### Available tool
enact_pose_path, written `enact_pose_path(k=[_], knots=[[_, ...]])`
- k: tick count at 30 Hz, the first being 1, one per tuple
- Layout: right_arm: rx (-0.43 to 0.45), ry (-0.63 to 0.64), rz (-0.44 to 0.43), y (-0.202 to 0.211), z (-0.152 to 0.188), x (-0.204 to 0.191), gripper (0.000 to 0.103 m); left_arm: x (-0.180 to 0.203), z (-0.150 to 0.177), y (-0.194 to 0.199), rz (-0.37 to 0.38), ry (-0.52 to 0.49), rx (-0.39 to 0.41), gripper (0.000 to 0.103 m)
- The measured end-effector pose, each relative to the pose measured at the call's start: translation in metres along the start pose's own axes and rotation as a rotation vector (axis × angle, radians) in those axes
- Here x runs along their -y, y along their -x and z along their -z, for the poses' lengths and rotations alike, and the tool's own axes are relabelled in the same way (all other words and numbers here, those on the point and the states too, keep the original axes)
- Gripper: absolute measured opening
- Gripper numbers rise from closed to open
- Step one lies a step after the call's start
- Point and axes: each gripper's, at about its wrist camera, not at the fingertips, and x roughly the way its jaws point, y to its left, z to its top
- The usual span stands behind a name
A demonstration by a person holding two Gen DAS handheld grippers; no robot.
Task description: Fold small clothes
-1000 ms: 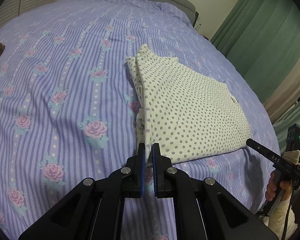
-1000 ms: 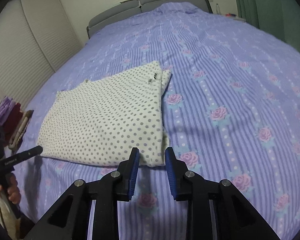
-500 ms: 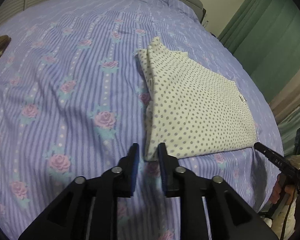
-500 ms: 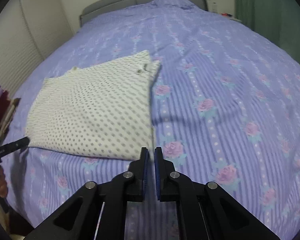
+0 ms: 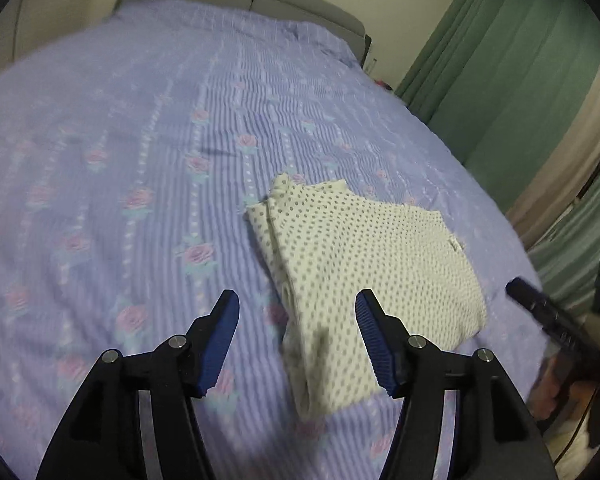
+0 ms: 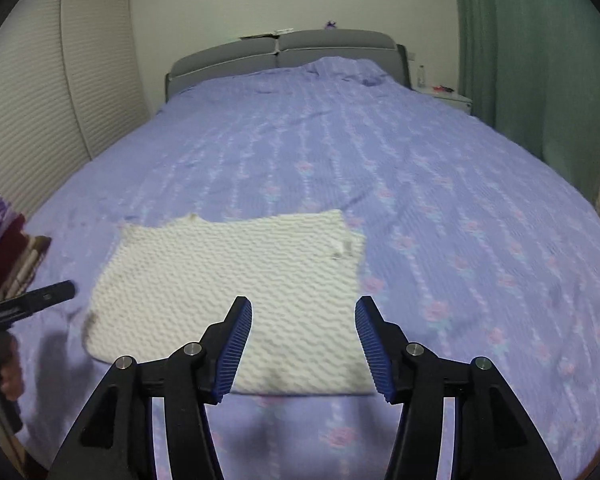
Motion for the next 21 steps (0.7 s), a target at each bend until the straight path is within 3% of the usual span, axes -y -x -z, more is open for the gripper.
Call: enact_pose_path(k=[5,13,18,21], knots=[[-0.038,-0.017,-0.064,-0.023,-0.005,-0.016,0.054,-0.015,-0.012,-0.033,0.109,0.082,-0.065,0.059],[-0.076,-0.023,-0.11,-0.051,-0.002,-0.036,0.054,-0.023,-0.016,-0.061,0.182,0.101,-0.11,0.059],[-0.101,-0.051,-0.126,-0.063,0.001,-0.039,0.054,-0.026,-0.022,-0.072,0.309,0.136,-0.128,0.058],[-0.106,-0.074,-0.138,-0.067,0.002,-0.039,0.054,-0.033,-0.024,-0.076,0.326,0.163,-0.13,0.037]])
